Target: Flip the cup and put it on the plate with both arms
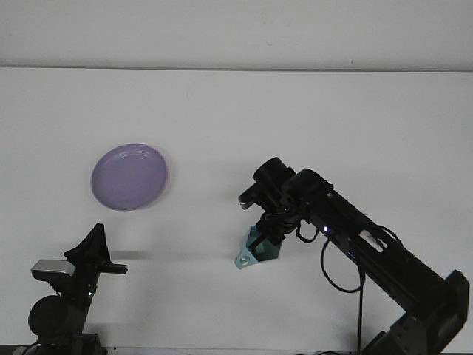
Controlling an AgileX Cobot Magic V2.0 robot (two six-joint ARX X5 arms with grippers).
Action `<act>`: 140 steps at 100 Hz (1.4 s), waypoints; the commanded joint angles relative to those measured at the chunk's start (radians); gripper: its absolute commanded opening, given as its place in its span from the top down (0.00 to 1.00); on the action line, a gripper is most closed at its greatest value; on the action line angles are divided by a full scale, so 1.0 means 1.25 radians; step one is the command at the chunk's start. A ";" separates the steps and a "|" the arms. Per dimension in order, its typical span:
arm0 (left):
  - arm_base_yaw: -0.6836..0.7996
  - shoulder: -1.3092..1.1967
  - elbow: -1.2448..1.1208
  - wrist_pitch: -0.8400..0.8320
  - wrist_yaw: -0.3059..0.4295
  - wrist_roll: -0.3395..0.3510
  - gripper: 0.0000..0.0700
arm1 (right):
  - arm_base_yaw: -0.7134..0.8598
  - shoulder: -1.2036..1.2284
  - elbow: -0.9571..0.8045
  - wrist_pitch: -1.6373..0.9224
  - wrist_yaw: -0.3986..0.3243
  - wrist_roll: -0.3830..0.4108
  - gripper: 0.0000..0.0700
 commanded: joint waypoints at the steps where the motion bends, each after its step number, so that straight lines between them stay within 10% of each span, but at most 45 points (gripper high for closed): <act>1: 0.000 0.001 0.008 0.008 -0.003 0.007 0.98 | 0.012 0.039 0.039 -0.021 0.008 -0.019 1.00; 113: 0.000 0.001 0.008 0.008 -0.003 0.006 0.98 | 0.049 0.111 0.055 -0.035 0.012 -0.061 0.99; 140: 0.000 0.001 0.008 0.005 -0.003 0.004 0.98 | 0.054 0.110 0.055 -0.032 0.012 -0.067 0.55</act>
